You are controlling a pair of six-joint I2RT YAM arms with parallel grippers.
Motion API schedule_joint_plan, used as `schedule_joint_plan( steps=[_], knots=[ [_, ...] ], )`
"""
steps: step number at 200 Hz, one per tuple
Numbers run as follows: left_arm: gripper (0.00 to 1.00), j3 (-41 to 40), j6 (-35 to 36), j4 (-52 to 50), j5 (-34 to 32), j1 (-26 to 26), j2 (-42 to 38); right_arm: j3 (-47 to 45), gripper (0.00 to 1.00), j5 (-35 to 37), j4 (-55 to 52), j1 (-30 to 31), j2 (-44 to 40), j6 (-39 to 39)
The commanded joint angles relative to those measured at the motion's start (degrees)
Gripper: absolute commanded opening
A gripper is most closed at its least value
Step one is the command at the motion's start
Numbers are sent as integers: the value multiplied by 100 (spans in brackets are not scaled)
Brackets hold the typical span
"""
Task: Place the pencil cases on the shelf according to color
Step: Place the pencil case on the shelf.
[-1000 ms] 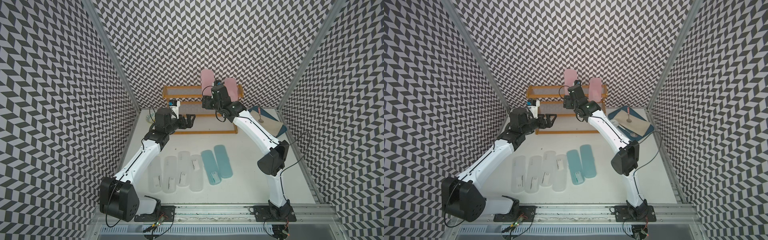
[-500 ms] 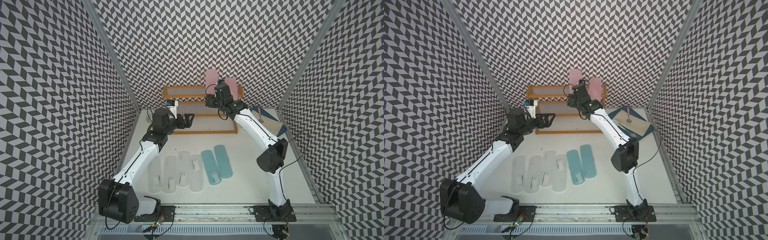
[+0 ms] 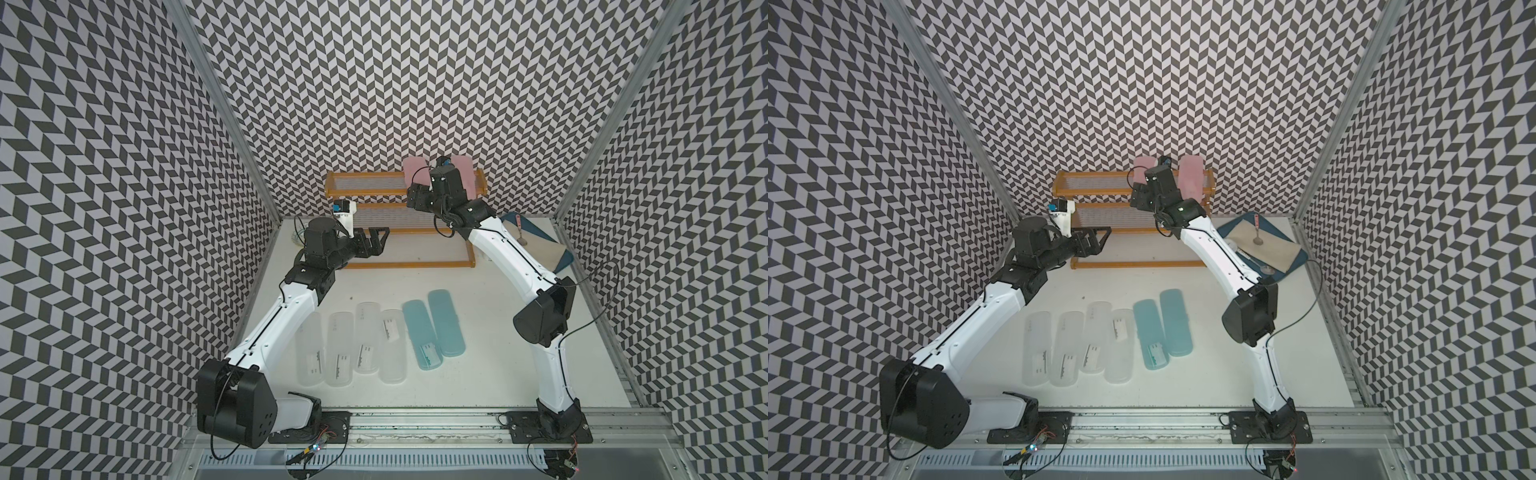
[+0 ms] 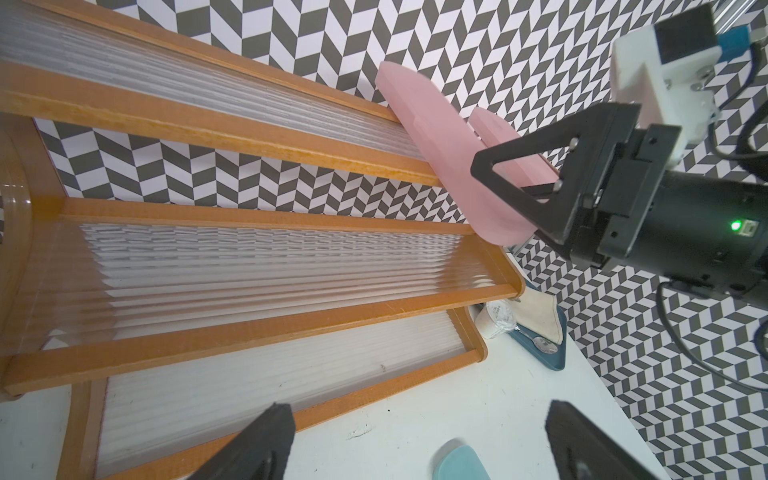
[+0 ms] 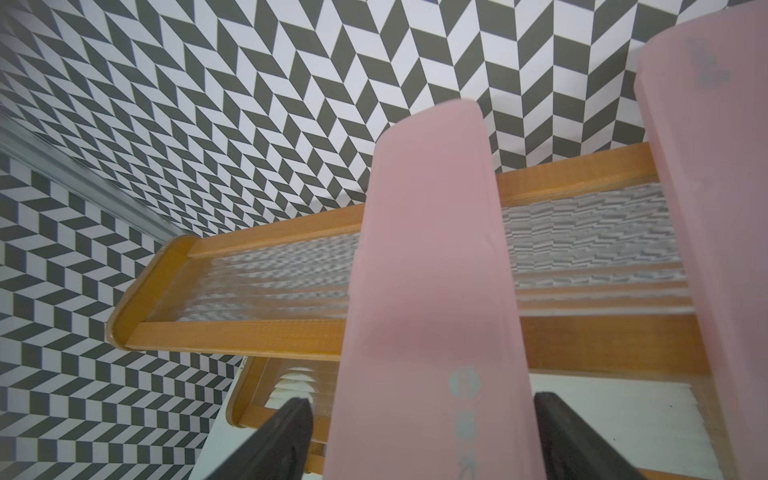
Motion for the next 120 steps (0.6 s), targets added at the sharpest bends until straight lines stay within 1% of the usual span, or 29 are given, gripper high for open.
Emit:
schedule_joint_plan(
  steps=[1,45,78,97,120],
  knots=[
    [100,-130,14,293,61,29,-274,137,88,-143,309,-28,-11,69],
    [100,-152,41,298,6,28,-208,-39,90,-614,370,-19,-355,127],
    [100,-174,113,266,-77,21,-125,-152,93,-470,128,-23,-877,-59],
    [100,-145,14,296,-112,20,-46,-768,96,-357,174,-20,-1398,-38],
    [99,36,-161,32,65,12,7,-1605,96,-461,73,-20,-2076,-10]
  ],
)
